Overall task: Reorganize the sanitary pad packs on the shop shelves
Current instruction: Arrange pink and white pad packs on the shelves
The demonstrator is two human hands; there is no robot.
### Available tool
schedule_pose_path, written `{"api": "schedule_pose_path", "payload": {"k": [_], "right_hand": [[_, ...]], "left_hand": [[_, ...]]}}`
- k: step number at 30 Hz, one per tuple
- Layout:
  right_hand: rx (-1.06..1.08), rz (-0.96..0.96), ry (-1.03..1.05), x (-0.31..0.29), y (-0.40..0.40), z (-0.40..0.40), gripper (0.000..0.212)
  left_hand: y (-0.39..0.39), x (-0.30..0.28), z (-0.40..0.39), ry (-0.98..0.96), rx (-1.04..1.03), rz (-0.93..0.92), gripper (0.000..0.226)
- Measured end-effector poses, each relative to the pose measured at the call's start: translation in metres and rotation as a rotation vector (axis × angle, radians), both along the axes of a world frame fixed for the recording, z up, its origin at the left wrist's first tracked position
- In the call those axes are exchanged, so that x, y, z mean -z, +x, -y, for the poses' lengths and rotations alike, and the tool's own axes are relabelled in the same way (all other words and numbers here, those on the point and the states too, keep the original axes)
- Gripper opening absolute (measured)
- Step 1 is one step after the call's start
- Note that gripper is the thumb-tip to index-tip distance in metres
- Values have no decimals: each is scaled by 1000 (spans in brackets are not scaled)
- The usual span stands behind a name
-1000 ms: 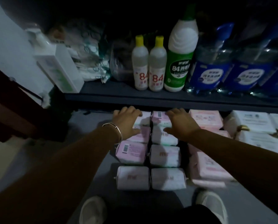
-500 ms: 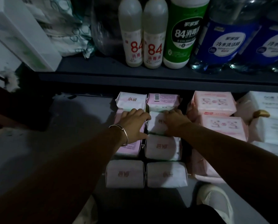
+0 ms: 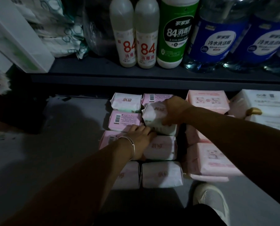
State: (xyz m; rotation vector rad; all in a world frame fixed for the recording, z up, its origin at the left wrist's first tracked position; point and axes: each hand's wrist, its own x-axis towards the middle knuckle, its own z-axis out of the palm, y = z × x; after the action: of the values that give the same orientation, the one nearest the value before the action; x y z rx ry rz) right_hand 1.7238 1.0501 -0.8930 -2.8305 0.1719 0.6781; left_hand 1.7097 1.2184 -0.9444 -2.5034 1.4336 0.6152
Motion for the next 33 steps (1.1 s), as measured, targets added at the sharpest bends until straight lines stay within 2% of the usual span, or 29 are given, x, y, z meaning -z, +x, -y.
{"api": "schedule_pose_path", "payload": {"k": [3, 7, 11, 13, 16, 19, 22, 28, 33], "right_hand": [[1, 20, 18, -3, 2, 3, 50], [-6, 30, 43, -9, 3, 5, 47], [-2, 49, 49, -31, 6, 8, 46], [10, 71, 73, -49, 7, 8, 52], [49, 142, 138, -86, 5, 6, 62], [71, 238, 212, -135, 0, 4, 53], [40, 334, 192, -192, -5, 3, 37], [-14, 525, 190, -316, -17, 0, 36], [-27, 679, 154, -408, -20, 4, 20]], "left_hand": [[-3, 11, 5, 21, -10, 17, 91], [2, -3, 10, -40, -132, -74, 68], [14, -40, 4, -106, -216, -249, 65], [18, -66, -2, -178, -288, -347, 69], [21, -115, -12, -242, -378, -427, 63], [26, -164, -23, -311, -450, -481, 58], [28, -221, -34, -334, -485, -461, 58], [26, -347, -50, -358, -467, -321, 57], [32, -442, -55, -408, -424, -167, 55]]}}
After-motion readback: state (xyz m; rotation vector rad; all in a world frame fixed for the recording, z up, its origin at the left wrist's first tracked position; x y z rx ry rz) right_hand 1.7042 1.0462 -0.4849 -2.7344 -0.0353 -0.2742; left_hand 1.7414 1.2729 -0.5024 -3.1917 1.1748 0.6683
